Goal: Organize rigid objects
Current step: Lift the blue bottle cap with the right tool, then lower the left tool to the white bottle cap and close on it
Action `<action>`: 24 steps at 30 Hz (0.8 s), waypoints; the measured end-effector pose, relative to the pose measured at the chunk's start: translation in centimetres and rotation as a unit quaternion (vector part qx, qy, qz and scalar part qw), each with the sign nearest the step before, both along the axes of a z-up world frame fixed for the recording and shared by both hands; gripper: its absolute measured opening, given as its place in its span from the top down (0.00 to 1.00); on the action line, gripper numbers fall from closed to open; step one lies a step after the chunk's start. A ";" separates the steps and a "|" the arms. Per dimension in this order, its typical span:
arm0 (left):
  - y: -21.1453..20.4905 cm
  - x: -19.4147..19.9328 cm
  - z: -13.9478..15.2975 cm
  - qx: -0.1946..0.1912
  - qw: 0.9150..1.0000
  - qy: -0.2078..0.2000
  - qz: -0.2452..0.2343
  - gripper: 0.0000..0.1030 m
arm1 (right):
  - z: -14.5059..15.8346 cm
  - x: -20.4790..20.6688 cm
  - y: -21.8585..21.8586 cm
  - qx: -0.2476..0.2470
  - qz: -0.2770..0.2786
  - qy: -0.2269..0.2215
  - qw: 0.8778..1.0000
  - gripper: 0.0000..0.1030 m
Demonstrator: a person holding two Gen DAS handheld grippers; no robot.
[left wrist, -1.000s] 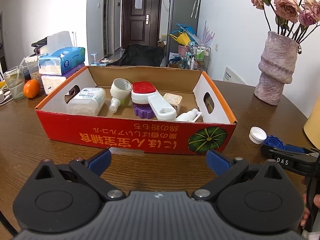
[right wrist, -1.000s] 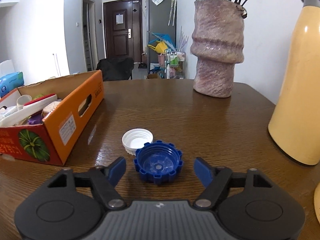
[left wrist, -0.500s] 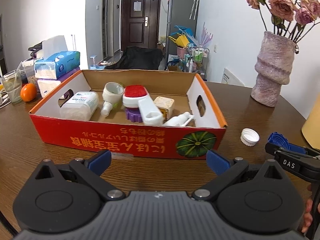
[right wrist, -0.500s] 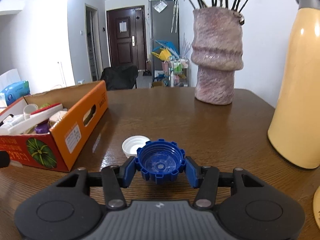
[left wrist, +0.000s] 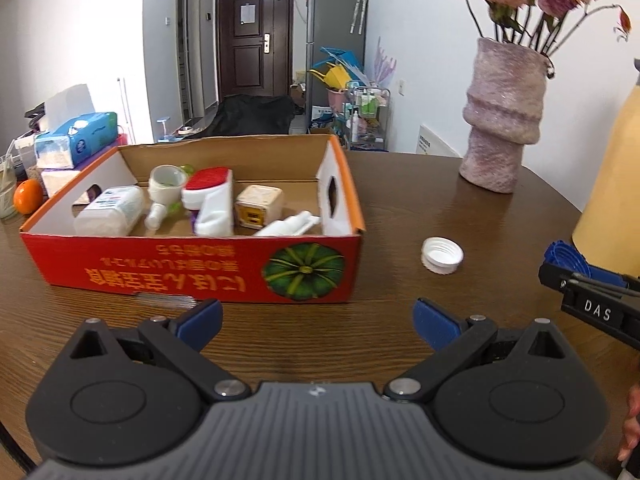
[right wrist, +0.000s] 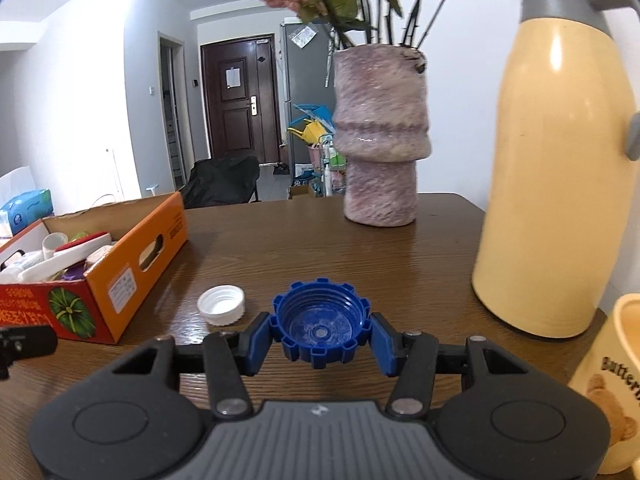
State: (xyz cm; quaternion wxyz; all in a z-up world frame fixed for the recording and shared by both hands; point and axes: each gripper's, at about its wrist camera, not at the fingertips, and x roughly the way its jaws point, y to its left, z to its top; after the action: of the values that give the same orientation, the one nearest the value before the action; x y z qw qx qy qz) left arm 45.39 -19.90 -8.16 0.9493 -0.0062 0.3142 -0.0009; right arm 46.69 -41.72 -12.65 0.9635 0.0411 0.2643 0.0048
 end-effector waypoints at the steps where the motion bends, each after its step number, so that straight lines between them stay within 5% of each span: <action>1: -0.4 0.0 -0.1 0.001 1.000 0.001 -0.002 0.00 | 0.0 -0.1 -0.3 0.001 -0.002 -0.001 1.000 0.50; 24: -8.4 3.2 -1.8 0.005 0.999 0.016 -0.037 0.00 | 0.3 -0.3 -5.1 0.017 -0.046 -0.015 0.999 0.50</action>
State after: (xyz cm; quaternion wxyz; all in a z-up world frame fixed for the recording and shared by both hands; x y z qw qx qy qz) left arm 48.57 -28.29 -10.00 0.9436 0.0100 0.3292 -0.0349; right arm 46.36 -46.82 -12.32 0.9657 0.0694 0.2479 -0.0345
